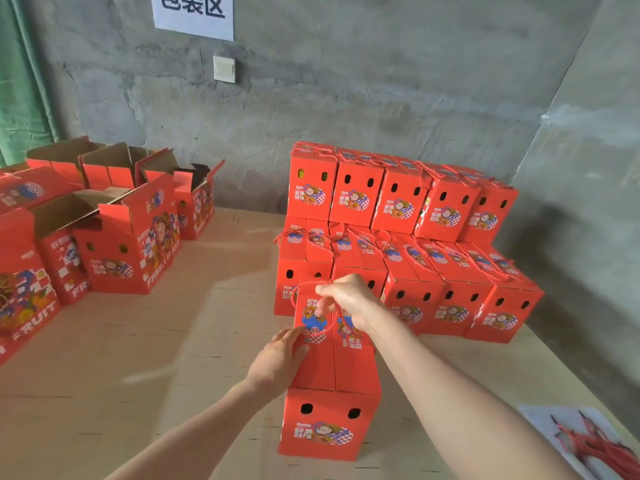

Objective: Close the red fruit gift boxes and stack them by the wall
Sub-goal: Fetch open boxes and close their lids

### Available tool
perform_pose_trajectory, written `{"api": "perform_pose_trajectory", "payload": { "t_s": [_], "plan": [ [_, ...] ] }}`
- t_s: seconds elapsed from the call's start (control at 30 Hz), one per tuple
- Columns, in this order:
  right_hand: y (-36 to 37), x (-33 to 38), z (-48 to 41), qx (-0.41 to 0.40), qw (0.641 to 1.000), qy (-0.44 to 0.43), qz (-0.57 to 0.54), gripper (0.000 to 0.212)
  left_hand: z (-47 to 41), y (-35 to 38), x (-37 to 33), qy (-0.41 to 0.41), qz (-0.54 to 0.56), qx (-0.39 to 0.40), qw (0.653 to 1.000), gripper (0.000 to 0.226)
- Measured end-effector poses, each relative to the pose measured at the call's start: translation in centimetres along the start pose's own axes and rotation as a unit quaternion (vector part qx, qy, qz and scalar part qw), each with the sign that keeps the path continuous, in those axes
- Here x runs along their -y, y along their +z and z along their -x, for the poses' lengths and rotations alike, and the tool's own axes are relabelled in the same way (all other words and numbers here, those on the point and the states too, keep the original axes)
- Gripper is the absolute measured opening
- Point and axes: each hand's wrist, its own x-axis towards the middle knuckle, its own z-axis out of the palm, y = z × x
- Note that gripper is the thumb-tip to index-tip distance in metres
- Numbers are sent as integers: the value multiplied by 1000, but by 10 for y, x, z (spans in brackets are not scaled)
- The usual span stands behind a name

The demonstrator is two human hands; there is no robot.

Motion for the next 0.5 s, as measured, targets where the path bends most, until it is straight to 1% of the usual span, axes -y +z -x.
{"api": "perform_pose_trajectory", "payload": {
  "t_s": [0.03, 0.13, 0.17, 0.23, 0.27, 0.33, 0.4, 0.47, 0.5],
  "plan": [
    [1, 6, 3, -4, 1000, 5, -13, 7, 1, 0, -2, -7, -13, -2, 1000, 46],
    [-5, 27, 0, -117, 990, -5, -80, 17, 6, -2, -6, -22, -37, -27, 999, 49],
    [-8, 31, 3, -140, 988, -10, -70, 17, 9, -3, -6, -12, -35, -35, 999, 50],
    [-13, 36, 10, -169, 985, -23, -42, 16, 13, -5, -9, 36, -10, -42, 998, 53],
    [-17, 41, 14, -184, 982, -32, -38, 17, 15, -6, -14, 60, 18, -37, 997, 55],
    [-31, 57, 21, -233, 970, -65, -40, 18, 17, -14, -37, 88, 112, -4, 990, 66],
    [-48, 83, 26, -286, 950, -111, -49, 15, 15, -27, -67, 99, 225, 44, 968, 82],
    [-64, 107, 29, -328, 932, -149, -43, 12, 8, -39, -95, 111, 278, 79, 951, 94],
    [-70, 117, 30, -341, 925, -162, -36, 11, 3, -43, -106, 114, 290, 89, 946, 96]
  ]
}}
